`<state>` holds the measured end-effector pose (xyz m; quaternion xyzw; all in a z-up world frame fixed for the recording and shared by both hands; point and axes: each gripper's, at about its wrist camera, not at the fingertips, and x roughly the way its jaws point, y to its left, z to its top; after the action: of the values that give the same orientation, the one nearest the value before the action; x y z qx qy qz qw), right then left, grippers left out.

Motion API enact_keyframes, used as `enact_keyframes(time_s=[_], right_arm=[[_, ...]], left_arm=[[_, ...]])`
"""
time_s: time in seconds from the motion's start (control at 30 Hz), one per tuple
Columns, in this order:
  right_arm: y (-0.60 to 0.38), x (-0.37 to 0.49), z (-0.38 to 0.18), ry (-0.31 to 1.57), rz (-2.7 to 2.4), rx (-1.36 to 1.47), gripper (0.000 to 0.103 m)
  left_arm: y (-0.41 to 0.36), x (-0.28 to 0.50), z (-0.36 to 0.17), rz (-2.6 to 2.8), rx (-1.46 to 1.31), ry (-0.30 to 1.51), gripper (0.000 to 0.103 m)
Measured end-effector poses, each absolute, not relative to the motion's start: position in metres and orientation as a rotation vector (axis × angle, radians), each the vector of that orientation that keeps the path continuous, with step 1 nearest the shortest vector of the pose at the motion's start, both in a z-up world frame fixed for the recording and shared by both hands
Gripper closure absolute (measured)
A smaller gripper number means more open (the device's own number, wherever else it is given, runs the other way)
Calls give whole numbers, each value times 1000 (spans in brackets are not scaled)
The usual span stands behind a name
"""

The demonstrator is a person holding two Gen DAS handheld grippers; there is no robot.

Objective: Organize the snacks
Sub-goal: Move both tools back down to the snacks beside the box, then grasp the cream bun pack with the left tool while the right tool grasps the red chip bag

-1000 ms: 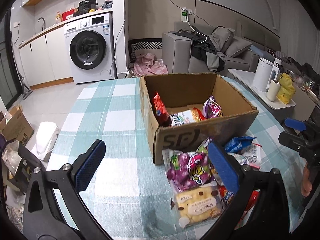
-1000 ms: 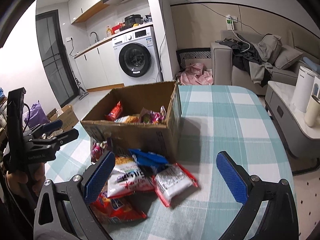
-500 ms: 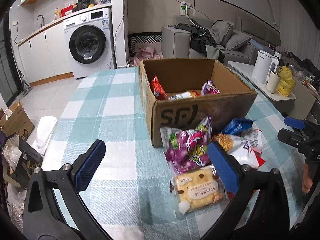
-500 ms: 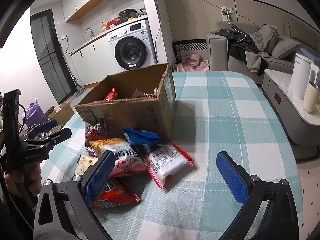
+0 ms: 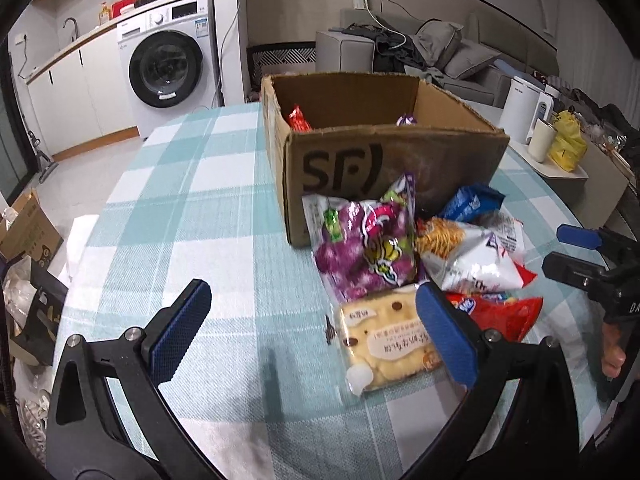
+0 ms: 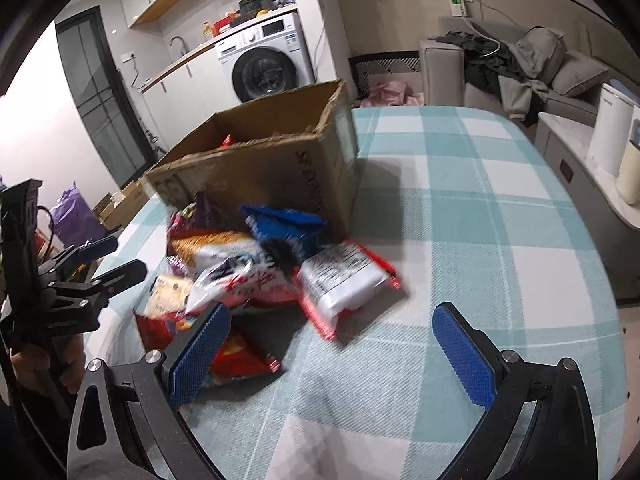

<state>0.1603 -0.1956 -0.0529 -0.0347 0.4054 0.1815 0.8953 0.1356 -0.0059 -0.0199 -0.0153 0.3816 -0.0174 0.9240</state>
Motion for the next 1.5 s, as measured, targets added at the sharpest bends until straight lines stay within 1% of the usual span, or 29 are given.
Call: enact_keyframes(time_s=[0.5,1.0,1.5], right_arm=[[-163,134,-57,868,534,-47,0],[-128,137,-75,913,577,-72,0],[-151,150,-86,956,453,-98,0]], left_arm=[[-21,123,-36,-77,10,817,1],[-24,122,-55,-94,3,870,1],[-37,126,-59,-143,1,910,1]])
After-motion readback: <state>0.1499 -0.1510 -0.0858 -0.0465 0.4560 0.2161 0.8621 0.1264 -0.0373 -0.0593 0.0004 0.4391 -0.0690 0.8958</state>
